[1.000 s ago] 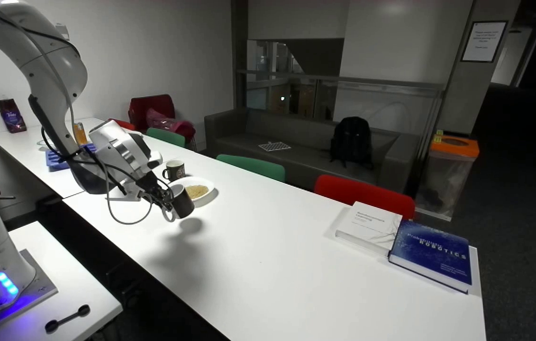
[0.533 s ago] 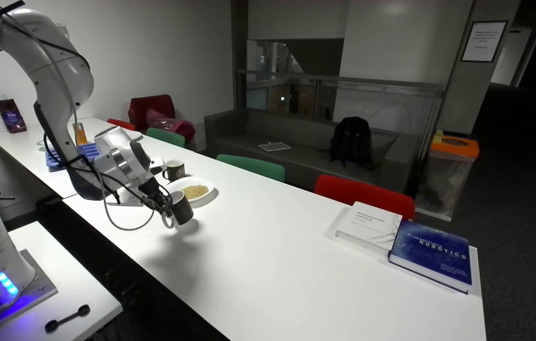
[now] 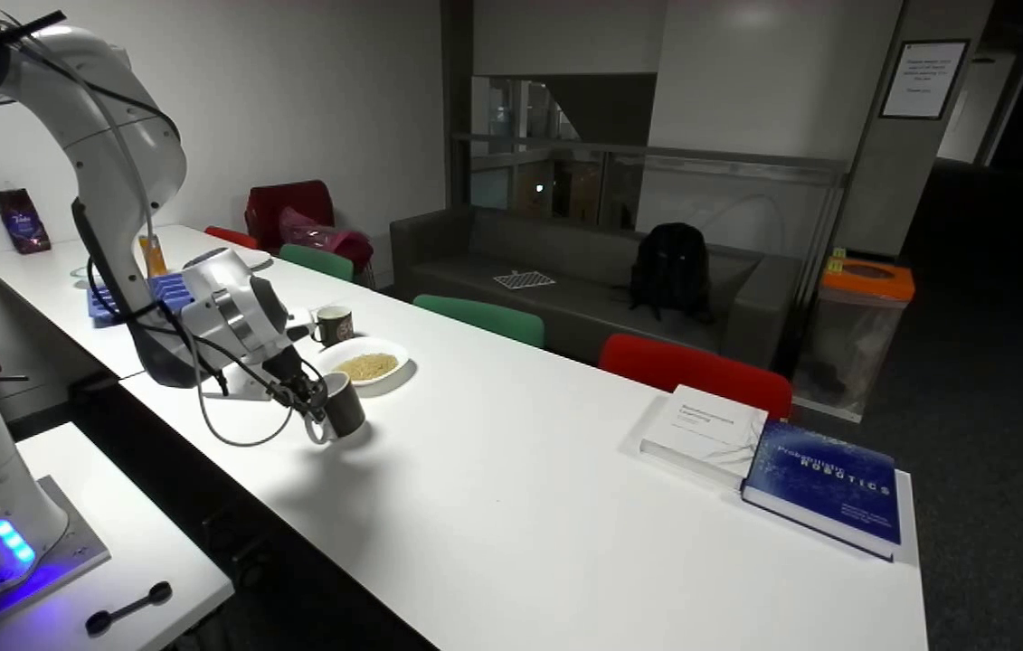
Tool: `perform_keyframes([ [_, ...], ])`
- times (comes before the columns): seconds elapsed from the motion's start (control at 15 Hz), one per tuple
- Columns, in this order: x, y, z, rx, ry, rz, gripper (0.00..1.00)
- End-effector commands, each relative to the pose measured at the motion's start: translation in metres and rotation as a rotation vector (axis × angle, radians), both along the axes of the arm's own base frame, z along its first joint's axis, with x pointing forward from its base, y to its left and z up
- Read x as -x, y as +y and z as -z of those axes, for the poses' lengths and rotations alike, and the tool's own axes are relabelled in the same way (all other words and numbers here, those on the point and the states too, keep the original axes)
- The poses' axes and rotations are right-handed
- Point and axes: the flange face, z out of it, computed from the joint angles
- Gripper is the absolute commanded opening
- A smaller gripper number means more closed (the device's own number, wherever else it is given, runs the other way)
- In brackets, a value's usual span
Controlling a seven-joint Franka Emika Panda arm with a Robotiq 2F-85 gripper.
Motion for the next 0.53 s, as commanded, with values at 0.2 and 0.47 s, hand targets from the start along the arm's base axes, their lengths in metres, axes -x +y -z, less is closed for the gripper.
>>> perform_keyframes([
  [0.2, 0.0003, -0.0022, -0.0064, -0.015, -0.016, -0.024, 0.47],
  [0.47, -0.0020, -0.0027, -0.0069, -0.017, -0.020, -0.019, 0.66],
])
